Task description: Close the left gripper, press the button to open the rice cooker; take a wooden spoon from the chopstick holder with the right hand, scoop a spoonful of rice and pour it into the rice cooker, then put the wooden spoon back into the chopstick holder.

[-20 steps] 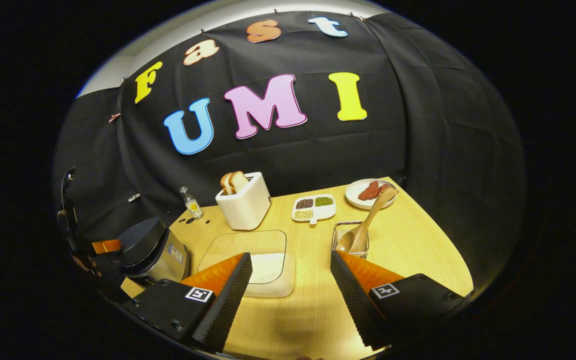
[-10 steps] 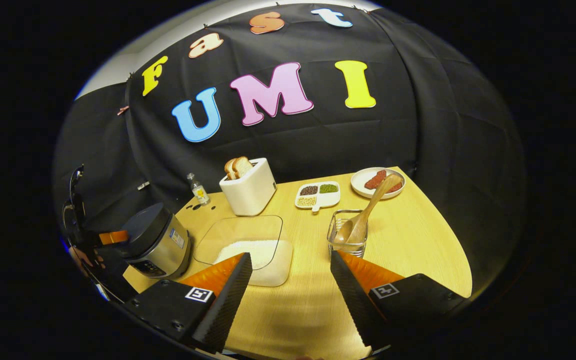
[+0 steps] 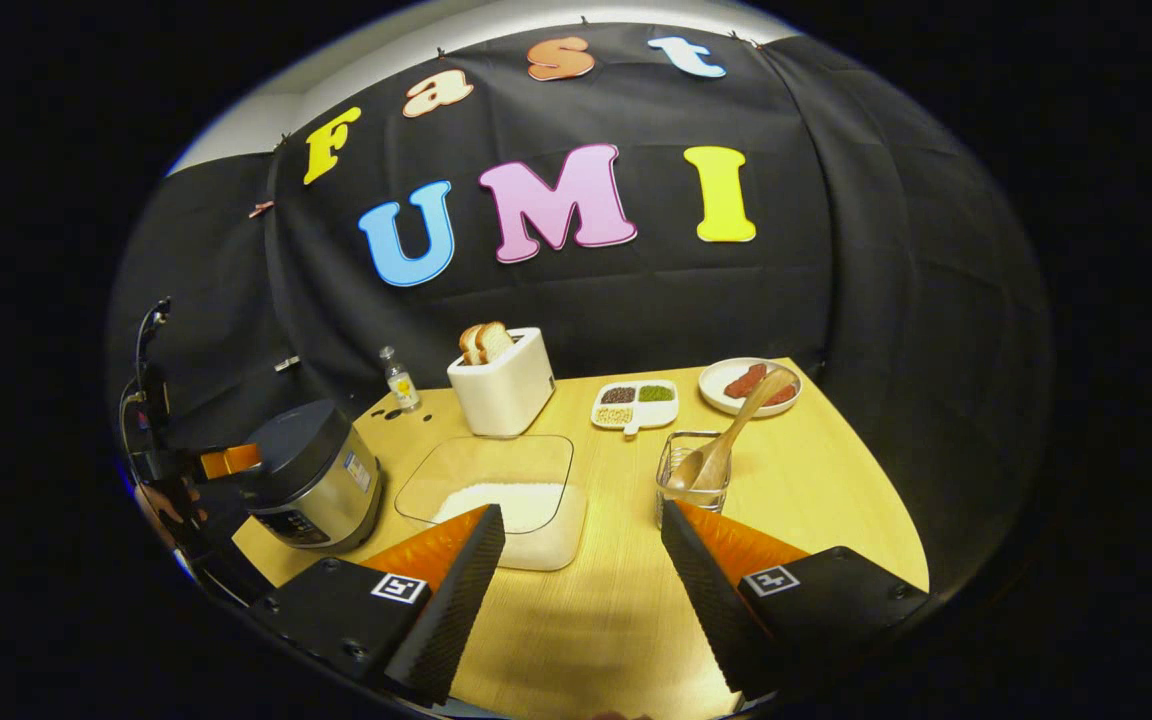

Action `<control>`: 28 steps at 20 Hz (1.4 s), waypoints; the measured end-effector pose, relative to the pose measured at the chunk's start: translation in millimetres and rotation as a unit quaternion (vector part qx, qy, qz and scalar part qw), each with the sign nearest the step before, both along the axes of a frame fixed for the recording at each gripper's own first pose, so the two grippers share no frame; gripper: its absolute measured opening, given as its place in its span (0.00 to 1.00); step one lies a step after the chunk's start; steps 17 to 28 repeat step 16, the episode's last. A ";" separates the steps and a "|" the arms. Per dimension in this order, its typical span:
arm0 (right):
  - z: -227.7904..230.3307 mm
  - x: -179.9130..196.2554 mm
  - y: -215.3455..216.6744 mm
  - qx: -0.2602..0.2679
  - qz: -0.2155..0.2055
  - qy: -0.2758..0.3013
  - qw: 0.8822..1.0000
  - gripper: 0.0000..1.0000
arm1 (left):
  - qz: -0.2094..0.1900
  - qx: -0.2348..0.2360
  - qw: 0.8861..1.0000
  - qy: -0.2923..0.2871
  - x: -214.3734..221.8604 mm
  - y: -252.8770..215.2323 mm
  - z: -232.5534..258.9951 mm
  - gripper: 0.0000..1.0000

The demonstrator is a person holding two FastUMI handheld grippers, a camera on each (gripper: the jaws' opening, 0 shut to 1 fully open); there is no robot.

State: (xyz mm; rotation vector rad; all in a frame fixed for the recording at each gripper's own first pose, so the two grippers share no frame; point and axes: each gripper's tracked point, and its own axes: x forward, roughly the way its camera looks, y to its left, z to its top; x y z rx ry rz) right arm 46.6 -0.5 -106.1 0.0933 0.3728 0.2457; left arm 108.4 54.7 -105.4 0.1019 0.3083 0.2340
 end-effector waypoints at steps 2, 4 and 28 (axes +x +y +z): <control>27.5 -4.5 -1.9 0.003 -0.031 -0.033 0.999 0.99 | -0.043 0.005 0.999 -0.031 -0.2 -16.4 23.9 0.95; 52.3 -10.2 -3.1 0.001 -0.055 -0.064 0.996 0.99 | -0.078 0.009 0.995 -0.055 -1.1 -32.0 46.0 0.94; 81.5 -106.0 -2.4 -0.032 -0.153 -0.138 0.978 1.00 | -0.236 -0.026 0.966 -0.098 -46.1 -121.9 65.4 0.94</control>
